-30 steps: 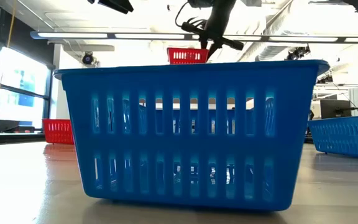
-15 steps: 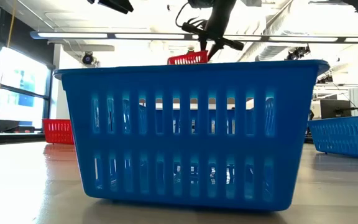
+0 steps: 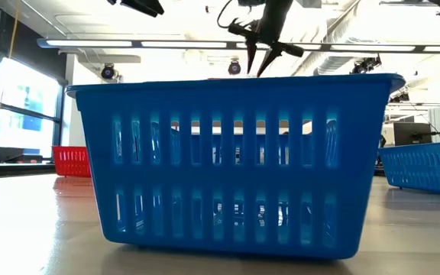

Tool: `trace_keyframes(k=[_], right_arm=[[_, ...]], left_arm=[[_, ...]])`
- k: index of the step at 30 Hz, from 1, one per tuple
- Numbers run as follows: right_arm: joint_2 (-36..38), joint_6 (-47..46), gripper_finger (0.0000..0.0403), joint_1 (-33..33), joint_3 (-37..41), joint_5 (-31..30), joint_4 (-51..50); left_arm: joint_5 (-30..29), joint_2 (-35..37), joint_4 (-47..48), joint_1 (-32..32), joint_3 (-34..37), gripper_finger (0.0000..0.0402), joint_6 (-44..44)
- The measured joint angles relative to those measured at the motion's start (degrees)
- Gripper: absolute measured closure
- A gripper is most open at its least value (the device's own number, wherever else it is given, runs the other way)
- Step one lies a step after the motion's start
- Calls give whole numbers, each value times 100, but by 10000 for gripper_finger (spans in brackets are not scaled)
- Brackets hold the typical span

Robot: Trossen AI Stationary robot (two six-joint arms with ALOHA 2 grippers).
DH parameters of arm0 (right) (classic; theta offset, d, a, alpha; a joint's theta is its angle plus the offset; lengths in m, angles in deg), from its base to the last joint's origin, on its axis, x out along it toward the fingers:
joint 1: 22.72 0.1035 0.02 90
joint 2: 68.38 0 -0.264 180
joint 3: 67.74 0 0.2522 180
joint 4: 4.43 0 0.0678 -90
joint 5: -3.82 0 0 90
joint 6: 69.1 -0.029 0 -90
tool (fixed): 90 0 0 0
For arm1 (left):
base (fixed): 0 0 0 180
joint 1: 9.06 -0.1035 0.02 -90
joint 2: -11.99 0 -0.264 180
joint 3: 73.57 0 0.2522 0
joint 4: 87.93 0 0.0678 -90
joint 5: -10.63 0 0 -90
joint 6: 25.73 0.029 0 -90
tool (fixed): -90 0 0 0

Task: Stack baskets on shelf by color
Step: Stack the top blue basket into the blue basket on the shelf

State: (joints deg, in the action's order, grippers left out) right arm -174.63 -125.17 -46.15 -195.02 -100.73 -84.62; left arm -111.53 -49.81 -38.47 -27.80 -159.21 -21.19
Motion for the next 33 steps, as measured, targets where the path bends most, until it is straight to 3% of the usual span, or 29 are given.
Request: trace_keyframes(k=[9,18,33], right_arm=[[265,702,304,303,-2,-20,-584],[284,659,304,950,-2,-703,-1483],[524,940,304,1759,-2,-1229,-2354]], left_arm=[[0,0,2,2,0,231,-61],[6,0,292,2,0,231,-197],[4,0,352,2,0,231,-197]])
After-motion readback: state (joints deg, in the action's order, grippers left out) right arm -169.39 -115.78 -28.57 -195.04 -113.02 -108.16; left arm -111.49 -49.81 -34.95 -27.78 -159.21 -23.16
